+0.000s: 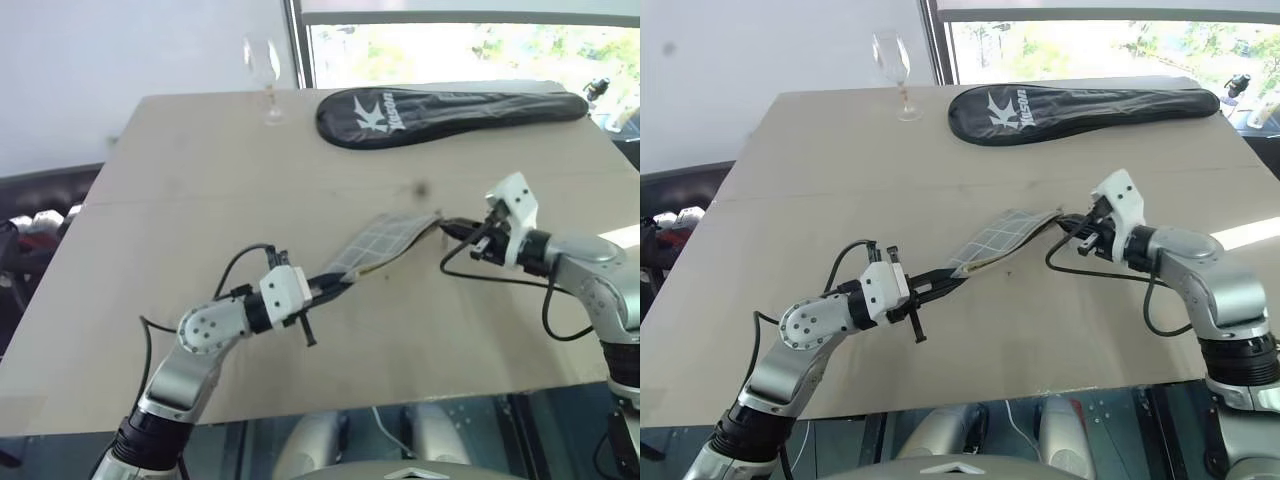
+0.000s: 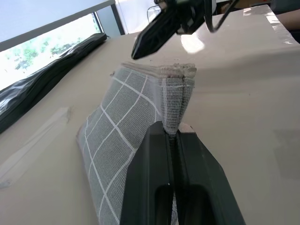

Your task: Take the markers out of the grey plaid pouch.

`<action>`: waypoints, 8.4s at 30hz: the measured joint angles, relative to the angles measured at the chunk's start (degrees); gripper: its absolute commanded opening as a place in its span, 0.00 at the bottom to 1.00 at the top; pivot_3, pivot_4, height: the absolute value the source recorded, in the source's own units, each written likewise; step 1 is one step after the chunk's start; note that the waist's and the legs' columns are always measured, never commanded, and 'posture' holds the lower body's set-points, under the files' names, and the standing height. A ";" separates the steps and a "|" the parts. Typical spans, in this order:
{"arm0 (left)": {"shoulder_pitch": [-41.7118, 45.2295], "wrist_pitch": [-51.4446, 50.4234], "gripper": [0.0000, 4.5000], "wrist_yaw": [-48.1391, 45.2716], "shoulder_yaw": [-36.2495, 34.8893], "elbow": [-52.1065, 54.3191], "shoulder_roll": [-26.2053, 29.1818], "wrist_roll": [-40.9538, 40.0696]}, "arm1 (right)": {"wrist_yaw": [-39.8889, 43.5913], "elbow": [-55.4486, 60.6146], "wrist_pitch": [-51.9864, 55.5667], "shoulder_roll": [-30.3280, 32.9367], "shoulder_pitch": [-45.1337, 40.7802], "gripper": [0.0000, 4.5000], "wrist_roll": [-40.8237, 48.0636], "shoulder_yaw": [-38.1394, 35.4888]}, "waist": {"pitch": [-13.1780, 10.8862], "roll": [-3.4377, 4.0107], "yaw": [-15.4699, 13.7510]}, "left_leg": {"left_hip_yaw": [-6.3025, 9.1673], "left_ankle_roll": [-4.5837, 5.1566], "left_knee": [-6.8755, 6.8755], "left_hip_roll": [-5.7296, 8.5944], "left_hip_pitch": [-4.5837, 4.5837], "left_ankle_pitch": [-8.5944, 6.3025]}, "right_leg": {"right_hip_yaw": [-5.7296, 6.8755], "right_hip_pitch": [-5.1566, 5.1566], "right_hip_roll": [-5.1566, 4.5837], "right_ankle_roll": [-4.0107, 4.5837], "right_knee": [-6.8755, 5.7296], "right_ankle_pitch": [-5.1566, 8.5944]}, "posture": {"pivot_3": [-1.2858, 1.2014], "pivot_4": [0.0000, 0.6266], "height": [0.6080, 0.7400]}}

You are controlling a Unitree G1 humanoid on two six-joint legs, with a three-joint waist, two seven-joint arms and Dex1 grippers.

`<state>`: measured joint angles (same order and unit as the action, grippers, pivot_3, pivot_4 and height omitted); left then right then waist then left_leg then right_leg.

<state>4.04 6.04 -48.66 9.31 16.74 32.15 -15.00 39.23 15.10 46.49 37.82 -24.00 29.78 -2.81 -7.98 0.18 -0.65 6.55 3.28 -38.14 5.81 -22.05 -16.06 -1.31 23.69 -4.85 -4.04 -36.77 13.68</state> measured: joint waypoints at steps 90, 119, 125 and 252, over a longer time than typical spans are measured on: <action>1.32 -14.42 0.00 -9.92 -4.88 -2.35 -3.75 -14.95 | 11.08 -2.07 25.64 -13.42 -14.11 0.11 -12.15 16.60 | -0.05 -0.03 0.09 | 0.09 -0.01 -0.09 0.02 -0.05 0.00 | 0.06 0.05 -0.01 0.01 0.01 -0.01 | 0.52 0.24 1.00; -1.12 -28.22 0.00 -8.56 -8.14 5.51 1.48 -25.31 | 5.79 -4.72 -4.01 -3.85 -13.02 0.11 -15.82 29.58 | -0.03 -0.04 1.35 | 0.08 -0.01 -0.08 0.02 0.01 0.00 | 0.09 0.02 -0.01 0.01 -0.02 0.00 | 0.52 0.24 1.00; -0.57 -33.28 0.00 -5.02 -8.32 8.03 0.50 -28.74 | 6.27 -7.19 -24.99 0.46 -12.53 0.11 -25.41 32.36 | -0.09 -0.05 1.29 | 0.07 -0.02 -0.07 0.02 -0.05 0.00 | 0.14 0.08 0.00 0.00 0.00 0.00 | 0.52 0.24 1.00; -4.14 -25.15 0.00 -0.54 -18.87 4.06 2.68 -19.32 | 6.09 2.75 2.52 6.24 -2.96 0.70 -13.85 7.60 | -0.18 -0.15 -0.06 | 0.05 -0.01 -0.06 0.00 -0.15 0.00 | -0.02 0.05 -0.03 0.01 0.08 -0.01 | 0.52 0.24 1.00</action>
<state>-0.10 -19.11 -49.20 -9.57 20.80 34.83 -34.32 45.32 17.85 49.02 44.05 -26.96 15.92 4.79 -8.16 0.03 -0.71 6.59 3.26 -38.19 5.80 -22.20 -16.06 -1.33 23.74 -4.88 -4.03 -36.69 13.67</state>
